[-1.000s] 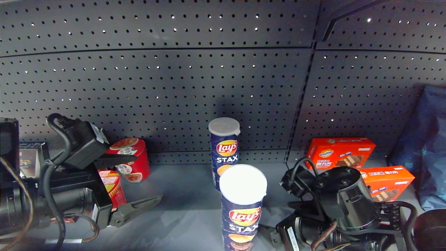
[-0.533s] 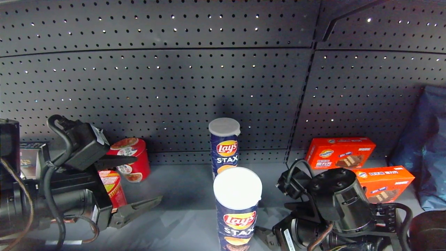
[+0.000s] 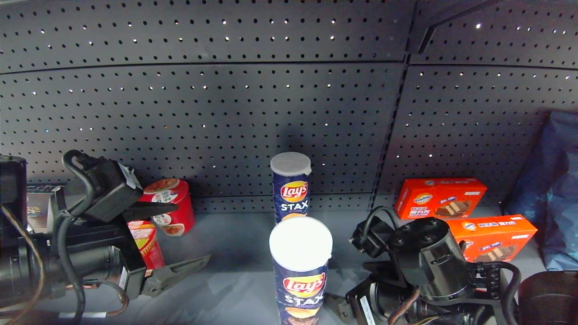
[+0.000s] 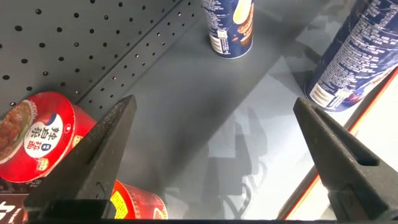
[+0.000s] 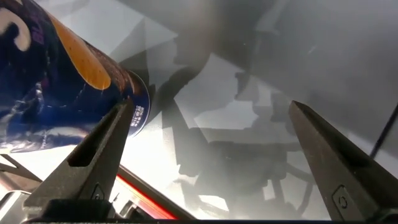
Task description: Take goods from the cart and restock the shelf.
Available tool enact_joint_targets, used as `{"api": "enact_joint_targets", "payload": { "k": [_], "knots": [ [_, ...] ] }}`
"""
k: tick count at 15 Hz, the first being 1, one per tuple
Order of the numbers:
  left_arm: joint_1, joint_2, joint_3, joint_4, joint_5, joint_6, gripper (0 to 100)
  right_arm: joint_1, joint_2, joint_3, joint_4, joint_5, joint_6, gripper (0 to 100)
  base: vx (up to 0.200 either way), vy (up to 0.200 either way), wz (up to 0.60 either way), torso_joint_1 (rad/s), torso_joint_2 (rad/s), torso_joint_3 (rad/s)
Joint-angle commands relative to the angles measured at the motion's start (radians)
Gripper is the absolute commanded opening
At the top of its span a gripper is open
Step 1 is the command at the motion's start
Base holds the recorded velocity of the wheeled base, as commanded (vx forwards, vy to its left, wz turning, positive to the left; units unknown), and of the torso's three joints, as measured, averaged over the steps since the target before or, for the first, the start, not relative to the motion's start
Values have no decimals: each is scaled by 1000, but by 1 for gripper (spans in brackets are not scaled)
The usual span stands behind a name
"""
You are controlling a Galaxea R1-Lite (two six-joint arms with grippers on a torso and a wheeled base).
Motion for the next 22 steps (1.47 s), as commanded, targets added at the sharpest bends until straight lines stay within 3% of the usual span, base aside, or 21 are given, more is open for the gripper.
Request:
{"api": "enact_joint_targets", "payload": {
  "k": [1, 16, 22],
  "knots": [
    [0, 3, 0, 1, 0, 0, 100, 5, 14, -6, -2, 0, 0, 100, 0, 0, 0, 0, 0, 0],
    [4, 2, 40, -6, 1, -1, 100, 19, 34, -23, -8, -4, 3, 100, 0, 0, 0, 0, 0, 0],
    [4, -156, -25, -77, 27, -9, 100, -43, -243, -31, -2, -47, 80, 100, 0, 0, 0, 0, 0, 0]
  ]
}}
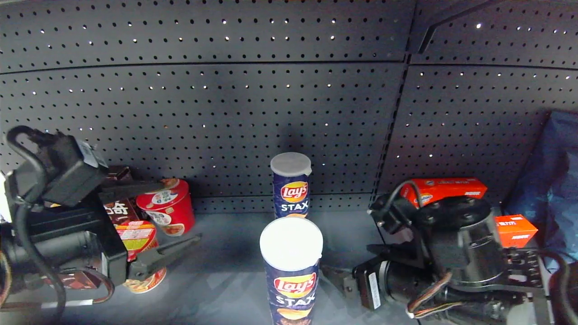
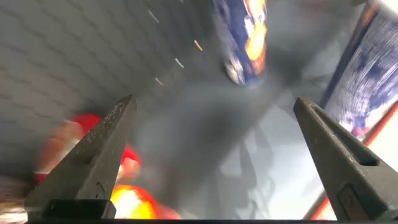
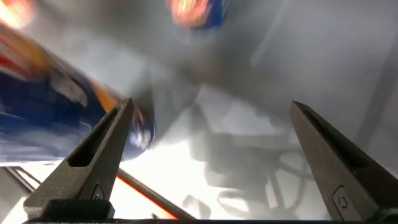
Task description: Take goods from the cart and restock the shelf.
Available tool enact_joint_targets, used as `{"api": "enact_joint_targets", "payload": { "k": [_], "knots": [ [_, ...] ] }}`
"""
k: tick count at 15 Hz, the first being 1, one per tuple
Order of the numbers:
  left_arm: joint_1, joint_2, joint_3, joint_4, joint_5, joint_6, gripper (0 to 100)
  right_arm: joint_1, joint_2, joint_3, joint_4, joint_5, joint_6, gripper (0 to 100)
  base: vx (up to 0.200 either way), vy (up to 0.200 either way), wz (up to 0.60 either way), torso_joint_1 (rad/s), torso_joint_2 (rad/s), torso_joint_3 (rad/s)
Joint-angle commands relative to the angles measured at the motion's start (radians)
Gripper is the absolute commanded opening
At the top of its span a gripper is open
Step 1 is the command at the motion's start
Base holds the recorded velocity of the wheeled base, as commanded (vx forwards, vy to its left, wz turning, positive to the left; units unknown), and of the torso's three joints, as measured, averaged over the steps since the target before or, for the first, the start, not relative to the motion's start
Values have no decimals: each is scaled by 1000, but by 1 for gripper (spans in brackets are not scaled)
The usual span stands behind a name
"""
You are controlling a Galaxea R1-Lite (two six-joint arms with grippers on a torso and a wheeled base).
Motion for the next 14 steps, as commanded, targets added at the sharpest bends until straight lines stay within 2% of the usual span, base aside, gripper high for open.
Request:
{"api": "enact_joint_targets", "payload": {
  "k": [1, 3, 5, 7, 8, 10, 11, 13, 14],
  "knots": [
    [6, -131, -8, -2, 32, -9, 100, -72, -211, 21, 8, -14, 7, 100, 0, 0, 0, 0, 0, 0],
    [17, -257, 41, 6, 66, -59, 100, -145, -357, 107, 13, -15, 6, 100, 0, 0, 0, 0, 0, 0],
    [40, -389, 108, 7, 139, -117, 100, -233, -518, 173, 53, -49, -2, 100, 0, 0, 0, 0, 0, 0],
    [57, -484, 151, 10, 222, -148, 100, -260, -647, 180, 166, -150, 1, 100, 0, 0, 0, 0, 0, 0],
    [58, -553, 174, 41, 279, -165, 100, -260, -756, 211, 255, -227, 2, 100, 0, 0, 0, 0, 0, 0],
    [60, -649, 190, 134, 328, -182, 100, -270, -859, 251, 318, -357, 4, 100, 0, 0, 0, 0, 0, 0],
    [64, -745, 206, 239, 346, -206, 100, -357, -934, 292, 364, -432, 16, 100, 0, 0, 0, 0, 0, 0],
    [92, -844, 231, 343, 346, -208, 100, -561, -1011, 323, 467, -426, 16, 100, 0, 0, 0, 0, 0, 0],
    [104, -900, 251, 392, 342, -210, 100, -635, -1063, 328, 534, -422, 18, 100, 0, 0, 0, 0, 0, 0]
  ]
}}
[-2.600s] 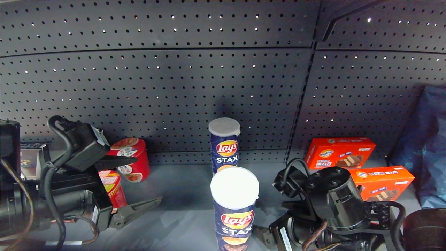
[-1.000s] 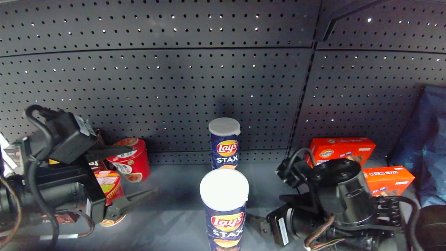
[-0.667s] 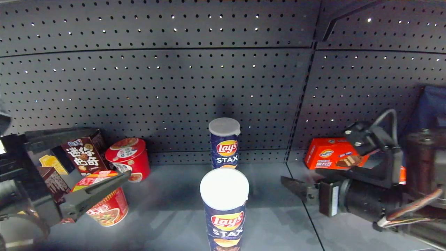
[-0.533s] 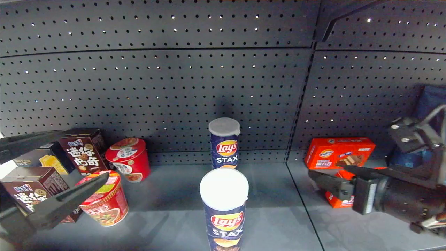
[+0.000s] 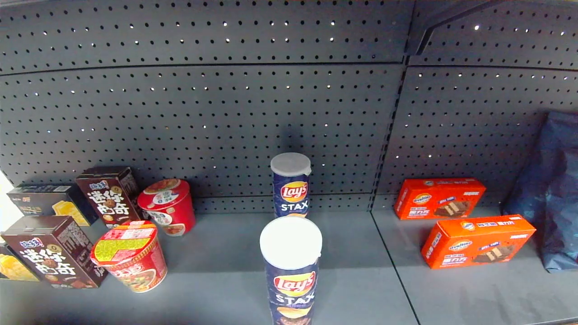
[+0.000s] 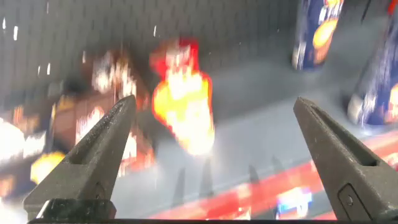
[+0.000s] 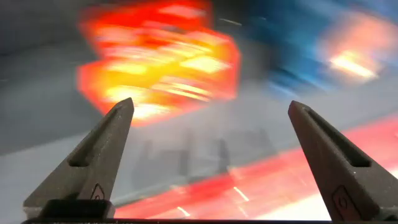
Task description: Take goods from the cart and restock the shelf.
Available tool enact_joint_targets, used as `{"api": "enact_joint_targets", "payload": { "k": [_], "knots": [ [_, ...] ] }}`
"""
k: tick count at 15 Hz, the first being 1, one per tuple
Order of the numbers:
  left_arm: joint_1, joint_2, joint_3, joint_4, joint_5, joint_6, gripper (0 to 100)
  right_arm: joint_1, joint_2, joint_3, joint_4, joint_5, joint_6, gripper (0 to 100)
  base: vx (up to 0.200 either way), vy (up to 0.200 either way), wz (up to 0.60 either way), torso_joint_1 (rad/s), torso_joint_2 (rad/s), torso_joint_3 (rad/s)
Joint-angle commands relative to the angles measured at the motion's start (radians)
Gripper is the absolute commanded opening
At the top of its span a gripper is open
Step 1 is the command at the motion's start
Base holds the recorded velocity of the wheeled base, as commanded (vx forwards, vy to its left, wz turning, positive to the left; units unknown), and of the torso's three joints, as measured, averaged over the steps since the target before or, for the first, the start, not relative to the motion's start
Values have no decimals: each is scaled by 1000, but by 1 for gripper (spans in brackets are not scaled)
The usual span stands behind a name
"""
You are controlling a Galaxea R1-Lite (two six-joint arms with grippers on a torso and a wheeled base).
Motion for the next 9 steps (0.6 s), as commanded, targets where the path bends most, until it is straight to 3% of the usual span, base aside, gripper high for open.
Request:
{"api": "enact_joint_targets", "payload": {
  "k": [1, 3, 5, 6, 7, 9],
  "knots": [
    [25, -189, 58, 84, 1, -6, 100, -176, -205, 52, 146, -15, 4, 100, 0, 0, 0, 0, 0, 0],
    [21, -236, 144, 81, -5, -4, 100, -219, -259, 83, 214, -29, -1, 100, 0, 0, 0, 0, 0, 0],
    [24, -304, 231, 84, -36, -6, 100, -503, -262, 132, 200, -33, -47, 100, 0, 0, 0, 0, 0, 0],
    [24, -322, 256, 84, -39, -6, 100, -586, -292, 175, 179, 0, -67, 100, 0, 0, 0, 0, 0, 0],
    [25, -333, 271, 85, -42, -7, 100, -595, -377, 236, 143, 94, -93, 100, 0, 0, 0, 0, 0, 0],
    [24, -336, 291, 87, -51, -24, 100, -578, -627, 354, 74, 342, -268, 100, 0, 0, 0, 0, 0, 0]
  ]
}}
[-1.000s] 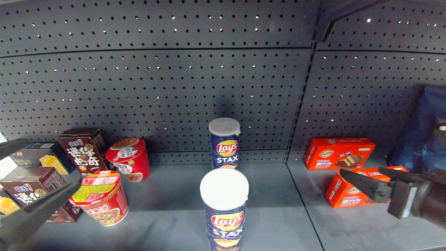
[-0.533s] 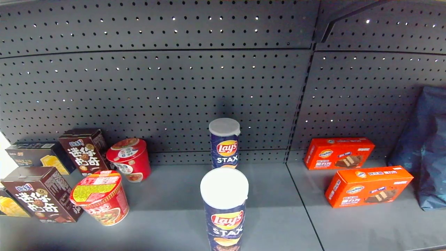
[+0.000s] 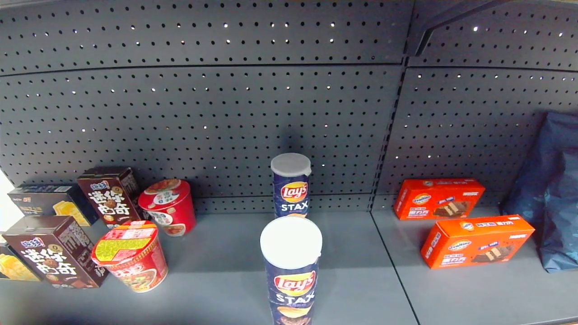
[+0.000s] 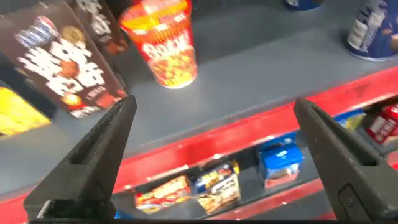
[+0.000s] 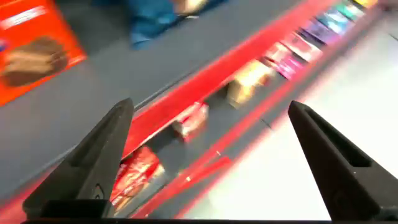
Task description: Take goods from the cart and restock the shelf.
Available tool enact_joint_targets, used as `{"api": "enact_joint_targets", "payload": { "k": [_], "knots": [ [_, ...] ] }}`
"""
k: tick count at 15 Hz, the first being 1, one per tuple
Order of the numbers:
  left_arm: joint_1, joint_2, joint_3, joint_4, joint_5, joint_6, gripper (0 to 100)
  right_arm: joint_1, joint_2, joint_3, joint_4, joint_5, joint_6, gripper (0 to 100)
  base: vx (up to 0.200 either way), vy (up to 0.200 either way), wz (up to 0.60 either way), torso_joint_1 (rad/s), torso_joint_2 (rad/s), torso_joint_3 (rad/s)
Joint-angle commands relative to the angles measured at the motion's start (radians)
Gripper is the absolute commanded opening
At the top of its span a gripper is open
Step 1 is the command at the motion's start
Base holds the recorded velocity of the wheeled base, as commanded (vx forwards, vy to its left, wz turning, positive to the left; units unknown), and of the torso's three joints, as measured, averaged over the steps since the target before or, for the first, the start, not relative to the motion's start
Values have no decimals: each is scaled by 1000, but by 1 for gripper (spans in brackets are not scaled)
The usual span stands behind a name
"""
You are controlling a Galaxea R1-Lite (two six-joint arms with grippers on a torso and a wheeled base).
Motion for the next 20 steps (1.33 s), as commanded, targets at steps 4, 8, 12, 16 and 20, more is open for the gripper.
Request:
{"api": "enact_joint_targets", "payload": {
  "k": [4, 8, 12, 16, 20],
  "knots": [
    [-2, -24, 82, -67, -3, -44, 100, -16, -256, 223, -244, 632, -183, 100, 0, 0, 0, 0, 0, 0],
    [-1, -22, 151, -170, 44, -130, 100, -18, -254, 225, -243, 513, -177, 100, 0, 0, 0, 0, 0, 0],
    [-1, -24, 151, -170, 41, -107, 100, -18, -254, 226, -247, 517, -174, 100, 0, 0, 0, 0, 0, 0],
    [-1, -24, 151, -170, 44, -116, 100, -18, -254, 226, -249, 526, -180, 100, -100, 0, 0, 2, 1, 1],
    [-1, -24, 151, -170, 43, -108, 100, -18, -254, 226, -247, 534, -203, 100, 0, 0, 0, 0, 0, 0]
  ]
}}
